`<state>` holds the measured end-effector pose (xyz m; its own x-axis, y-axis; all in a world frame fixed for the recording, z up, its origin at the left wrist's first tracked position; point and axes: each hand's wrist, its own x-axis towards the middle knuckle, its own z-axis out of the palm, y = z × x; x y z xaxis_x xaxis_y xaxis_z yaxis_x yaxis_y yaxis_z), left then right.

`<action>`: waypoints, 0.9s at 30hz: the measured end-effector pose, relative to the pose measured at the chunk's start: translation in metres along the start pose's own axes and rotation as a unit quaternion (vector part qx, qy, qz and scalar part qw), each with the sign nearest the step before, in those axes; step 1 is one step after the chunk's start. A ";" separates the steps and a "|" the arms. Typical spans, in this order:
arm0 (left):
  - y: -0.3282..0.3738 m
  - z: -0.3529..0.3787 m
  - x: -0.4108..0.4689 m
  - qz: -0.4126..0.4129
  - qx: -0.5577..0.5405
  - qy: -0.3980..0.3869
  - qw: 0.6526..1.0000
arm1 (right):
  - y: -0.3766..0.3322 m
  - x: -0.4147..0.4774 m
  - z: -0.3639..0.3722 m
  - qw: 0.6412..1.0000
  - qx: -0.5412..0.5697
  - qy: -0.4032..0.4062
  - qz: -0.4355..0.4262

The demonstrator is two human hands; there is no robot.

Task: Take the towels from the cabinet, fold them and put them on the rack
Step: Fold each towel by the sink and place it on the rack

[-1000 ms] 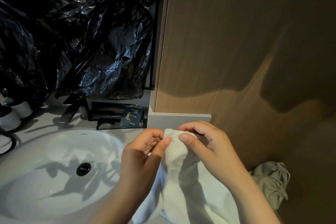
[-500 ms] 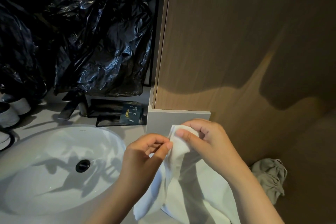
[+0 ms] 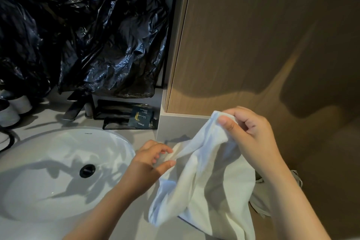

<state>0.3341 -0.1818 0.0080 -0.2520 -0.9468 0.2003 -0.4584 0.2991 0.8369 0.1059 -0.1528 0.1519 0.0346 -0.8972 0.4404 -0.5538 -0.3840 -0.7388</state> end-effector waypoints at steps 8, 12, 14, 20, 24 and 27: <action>-0.023 0.008 0.001 -0.116 -0.091 -0.033 0.989 | 0.004 -0.002 -0.009 0.999 0.001 0.041 0.016; -0.020 -0.001 0.001 -0.092 -0.130 0.029 0.987 | 0.016 0.001 -0.012 0.995 -0.013 0.094 0.032; -0.018 -0.006 0.000 -0.061 -0.100 0.028 0.993 | 0.022 0.004 -0.016 0.991 -0.029 0.126 0.031; -0.007 -0.001 0.000 -0.134 -0.223 -0.050 0.964 | 0.038 0.015 -0.021 0.982 -0.036 0.181 0.047; -0.029 0.004 -0.017 -0.169 -0.206 -0.172 0.948 | 0.048 0.013 -0.017 0.983 -0.038 0.174 0.047; -0.036 0.013 -0.025 -0.186 -0.172 -0.217 0.943 | 0.052 0.011 -0.013 0.981 -0.046 0.182 0.050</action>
<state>0.3458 -0.1676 -0.0340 -0.4872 -0.8188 -0.3036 -0.2990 -0.1703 0.9389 0.0671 -0.1796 0.1250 -0.3150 -0.7854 0.5329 -0.6120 -0.2611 -0.7465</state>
